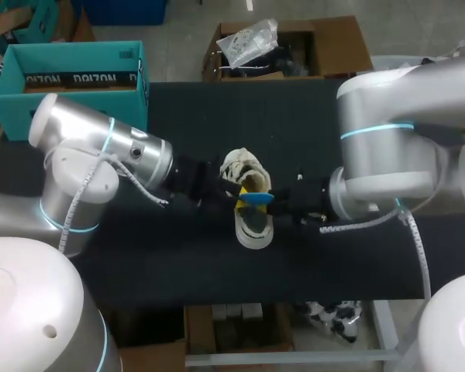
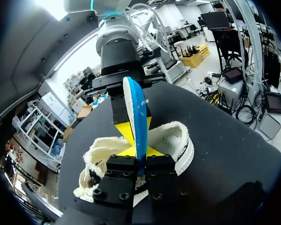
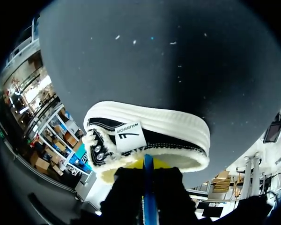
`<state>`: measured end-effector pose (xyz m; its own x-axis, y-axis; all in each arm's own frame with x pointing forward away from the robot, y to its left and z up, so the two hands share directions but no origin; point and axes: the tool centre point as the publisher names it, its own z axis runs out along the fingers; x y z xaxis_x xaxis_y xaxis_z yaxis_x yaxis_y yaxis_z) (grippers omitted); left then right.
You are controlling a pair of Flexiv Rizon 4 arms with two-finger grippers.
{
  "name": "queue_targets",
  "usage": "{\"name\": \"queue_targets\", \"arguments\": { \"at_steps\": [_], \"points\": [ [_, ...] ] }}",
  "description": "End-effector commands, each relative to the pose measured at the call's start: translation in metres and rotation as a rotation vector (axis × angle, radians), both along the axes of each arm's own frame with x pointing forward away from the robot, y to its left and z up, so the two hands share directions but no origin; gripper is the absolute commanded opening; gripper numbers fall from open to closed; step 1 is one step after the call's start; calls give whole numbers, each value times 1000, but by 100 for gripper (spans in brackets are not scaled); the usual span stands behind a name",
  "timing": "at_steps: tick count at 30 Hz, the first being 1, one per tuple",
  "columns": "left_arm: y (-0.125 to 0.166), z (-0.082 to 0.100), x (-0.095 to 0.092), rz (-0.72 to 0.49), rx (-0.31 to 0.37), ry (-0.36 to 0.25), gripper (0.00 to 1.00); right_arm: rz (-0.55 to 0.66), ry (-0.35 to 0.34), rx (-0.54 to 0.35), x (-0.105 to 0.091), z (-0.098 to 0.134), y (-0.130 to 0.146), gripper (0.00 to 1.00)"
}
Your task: Open the shoe tongue, take the insole out of the shoe, put the insole back into the shoe, and pack the shoe into the shoebox
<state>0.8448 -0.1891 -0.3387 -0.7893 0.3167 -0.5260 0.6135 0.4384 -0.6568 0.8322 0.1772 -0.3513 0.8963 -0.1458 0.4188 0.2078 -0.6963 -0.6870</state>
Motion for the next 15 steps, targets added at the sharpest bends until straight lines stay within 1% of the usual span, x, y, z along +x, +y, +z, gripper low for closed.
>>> {"name": "queue_targets", "arguments": {
  "at_steps": [1, 2, 3, 4, 6, 7, 8, 11, 12, 13, 14, 15],
  "points": [
    [0, 2, -6, 5, 3, -10, 0, 3, -4, -5, 0, 2, 0, 0],
    [0, 1, -7, 4, 4, -12, 0, 5, -5, -10, -2, 5, 0, 7],
    [0, 1, -8, 3, 6, -16, 0, 6, -8, -13, -4, 7, 1, 33],
    [0, 0, -10, 3, 8, -20, 0, 5, -11, -23, -7, 9, 2, 47],
    [1, -2, -13, 1, 13, -30, 0, -2, -19, -35, -14, 14, 2, 59],
    [1, -2, -14, 0, 16, -36, 0, -4, -22, -38, -17, 15, 2, 60],
    [1, -3, -14, 3, 19, -42, 0, -6, -27, -42, -19, 17, 2, 56],
    [3, -5, -12, 14, 13, -45, 0, -5, -36, -57, -24, 22, 5, 29],
    [3, -6, -11, 19, 11, -44, 0, -5, -37, -65, -24, 23, 7, 23],
    [3, -7, -10, 25, 9, -43, 0, -4, -38, -71, -23, 23, 8, 4],
    [3, -7, -8, 34, 7, -44, 0, -3, -37, -73, -22, 23, 10, 0],
    [3, -8, -6, 39, 4, -41, 0, -1, -35, -76, -21, 23, 10, 0]
  ]
}}
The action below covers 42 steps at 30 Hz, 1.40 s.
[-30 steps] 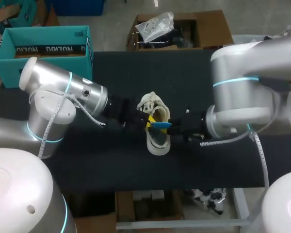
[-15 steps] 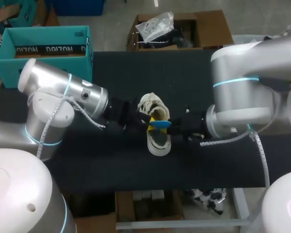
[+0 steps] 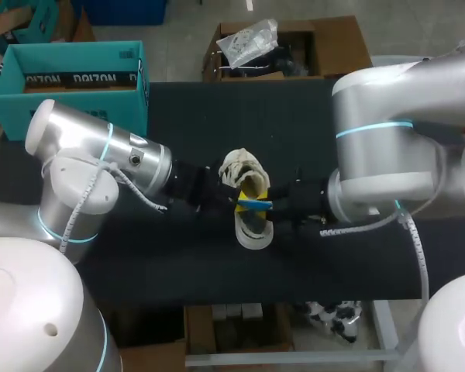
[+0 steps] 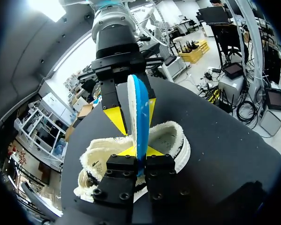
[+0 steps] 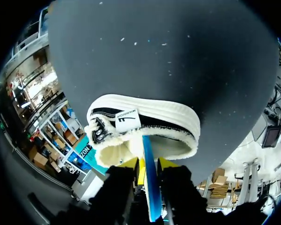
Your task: Open the shoe tongue, take the insole out of the shoe, put the insole back into the shoe, and pack the shoe into the shoebox
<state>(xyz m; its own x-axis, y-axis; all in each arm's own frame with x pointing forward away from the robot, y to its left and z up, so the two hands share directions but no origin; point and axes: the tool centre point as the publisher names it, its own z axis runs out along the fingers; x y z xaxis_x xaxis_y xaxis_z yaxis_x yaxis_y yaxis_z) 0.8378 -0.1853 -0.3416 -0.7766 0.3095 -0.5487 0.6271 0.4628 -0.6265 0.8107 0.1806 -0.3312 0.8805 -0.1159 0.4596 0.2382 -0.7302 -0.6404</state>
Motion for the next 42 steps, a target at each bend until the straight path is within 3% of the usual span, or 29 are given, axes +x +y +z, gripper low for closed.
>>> {"name": "queue_targets", "arguments": {
  "at_steps": [1, 12, 17, 20, 22, 23, 28, 32, 38, 39, 40, 42],
  "points": [
    [-1, -5, 3, 21, -16, -3, 0, -5, 6, -22, 3, 1, 7, 0],
    [-7, -15, 34, 80, -24, 45, 0, 2, 57, -14, 28, -18, 9, 0],
    [-8, -17, 37, 82, -28, 63, 0, -5, 67, -19, 31, -19, 8, 0],
    [-6, -16, 32, 70, -27, 67, 34, -12, 69, -29, 29, -17, 7, 0],
    [-4, -14, 29, 63, -30, 63, 48, -20, 72, -38, 27, -16, 6, 0],
    [-2, -12, 26, 60, -32, 58, 49, -23, 73, -43, 26, -15, 5, 0],
    [1, -7, 20, 48, -39, 42, 36, -35, 80, -54, 23, -15, 0, 0],
    [1, -3, 15, 38, -49, 32, 15, -41, 88, -59, 23, -16, -1, 0],
    [-1, -2, 8, 13, -44, 24, 18, -43, 96, -57, 24, -19, -3, 0],
    [-1, -2, 7, 12, -44, 24, 13, -42, 98, -56, 25, -20, -3, 0],
    [-1, -2, 7, 12, -42, 21, 0, -42, 101, -56, 25, -21, -3, 0],
    [-2, -3, 6, 14, -33, 15, 0, -40, 104, -54, 25, -21, -2, 0]
  ]
}}
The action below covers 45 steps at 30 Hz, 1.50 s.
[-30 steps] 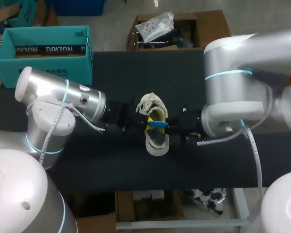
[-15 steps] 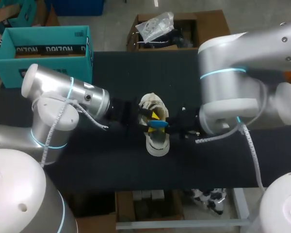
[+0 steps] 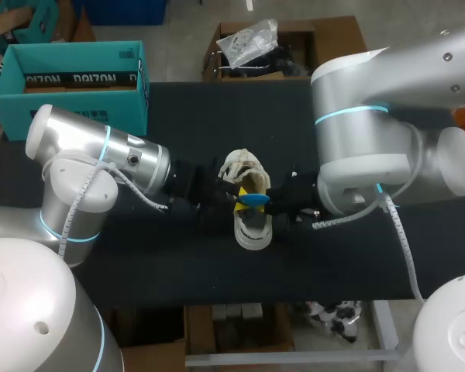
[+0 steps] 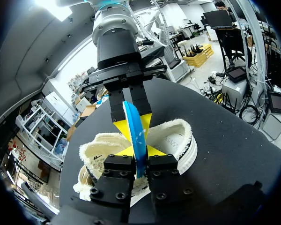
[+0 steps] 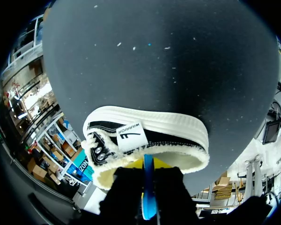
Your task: Open the shoe tongue, take the insole out of the shoe, put the insole back into the shoe, and pack the shoe into the shoebox
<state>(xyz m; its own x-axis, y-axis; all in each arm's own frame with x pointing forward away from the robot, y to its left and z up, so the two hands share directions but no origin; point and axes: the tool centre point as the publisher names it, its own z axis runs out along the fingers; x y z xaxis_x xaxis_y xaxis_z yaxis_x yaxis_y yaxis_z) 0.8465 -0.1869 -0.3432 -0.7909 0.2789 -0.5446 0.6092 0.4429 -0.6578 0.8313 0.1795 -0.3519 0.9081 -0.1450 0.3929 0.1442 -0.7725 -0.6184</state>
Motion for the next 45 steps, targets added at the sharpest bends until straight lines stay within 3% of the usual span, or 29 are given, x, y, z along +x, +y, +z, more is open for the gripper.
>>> {"name": "queue_targets", "arguments": {
  "at_steps": [1, 2, 3, 4, 6, 13, 16, 18, 31, 32, 33, 34, 36, 42, 43, 45],
  "points": [
    [-1, -2, -3, 5, 12, -7, 0, 16, 23, -3, 3, 1, -1, 0],
    [0, -3, -3, 4, 13, -7, 0, 14, 21, -4, 1, 2, -1, 4],
    [0, -3, -2, 5, 14, -6, 0, 10, 19, -6, -2, 4, -1, 34],
    [0, -4, -2, 5, 15, -6, 0, 7, 16, -8, -5, 5, 0, 44],
    [1, -5, -2, 6, 17, -5, 0, 0, 13, -11, -10, 6, 0, 49],
    [2, -7, -2, 11, 18, 1, 0, -9, -22, -37, -25, 17, 7, 41],
    [2, -7, -2, 13, 17, 3, 0, -6, -28, -38, -25, 18, 10, 23],
    [1, -8, -2, 13, 18, 4, 0, -4, -36, -31, -24, 17, 11, 0],
    [-6, -11, 19, 49, 18, 37, 0, -23, 32, -76, 2, -1, 13, 0],
    [-6, -11, 19, 49, 18, 39, 7, -24, 34, -80, 3, -1, 13, 0],
    [-6, -11, 19, 50, 18, 41, 36, -23, 34, -79, 3, -1, 13, 0],
    [-6, -10, 18, 49, 17, 41, 49, -23, 33, -78, 4, -1, 13, 0],
    [-5, -9, 17, 47, 14, 43, 61, -25, 34, -78, 5, -1, 11, 0],
    [6, -4, 9, 41, 9, 45, 76, -35, 43, -96, 3, 0, 8, 0],
    [9, -1, 7, 39, 10, 47, 95, -35, 46, -103, 2, 0, 9, 0],
    [16, 4, 4, 39, 6, 56, 100, -34, 47, -105, -1, -1, 8, 0]
  ]
}}
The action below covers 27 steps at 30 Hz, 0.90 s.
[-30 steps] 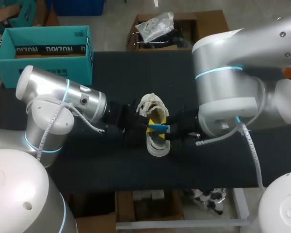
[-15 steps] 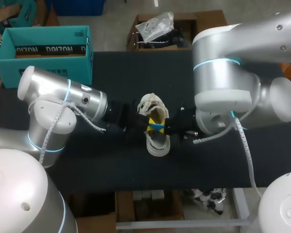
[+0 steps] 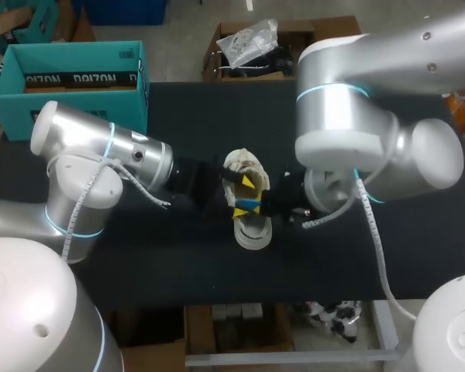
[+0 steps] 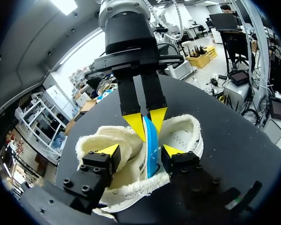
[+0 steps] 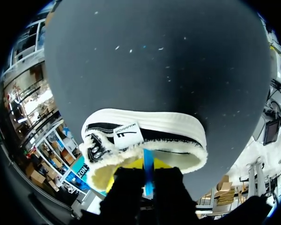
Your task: Open the shoe tongue, take the insole out of the shoe, put the insole back into the shoe, and pack the shoe into the shoebox
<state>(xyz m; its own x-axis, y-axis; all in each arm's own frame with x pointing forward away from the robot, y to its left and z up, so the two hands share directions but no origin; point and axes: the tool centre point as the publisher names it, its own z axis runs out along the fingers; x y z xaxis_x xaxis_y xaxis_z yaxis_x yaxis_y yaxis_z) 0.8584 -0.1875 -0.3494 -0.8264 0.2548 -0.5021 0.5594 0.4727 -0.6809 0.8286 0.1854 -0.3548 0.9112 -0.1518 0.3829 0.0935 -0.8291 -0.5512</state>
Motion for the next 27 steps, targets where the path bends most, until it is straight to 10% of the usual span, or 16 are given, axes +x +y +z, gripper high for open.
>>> {"name": "queue_targets", "arguments": {
  "at_steps": [1, 21, 27],
  "points": [
    [20, 14, -8, 0, -17, 19, 100, 10, 28, -25, 0, 1, 2, 0],
    [58, 74, -35, 141, 28, 296, 100, 19, 174, -147, -14, -30, 3, 1],
    [61, 81, -44, 204, 54, 317, 100, 16, 177, -137, -24, -29, -3, 24]
  ]
}}
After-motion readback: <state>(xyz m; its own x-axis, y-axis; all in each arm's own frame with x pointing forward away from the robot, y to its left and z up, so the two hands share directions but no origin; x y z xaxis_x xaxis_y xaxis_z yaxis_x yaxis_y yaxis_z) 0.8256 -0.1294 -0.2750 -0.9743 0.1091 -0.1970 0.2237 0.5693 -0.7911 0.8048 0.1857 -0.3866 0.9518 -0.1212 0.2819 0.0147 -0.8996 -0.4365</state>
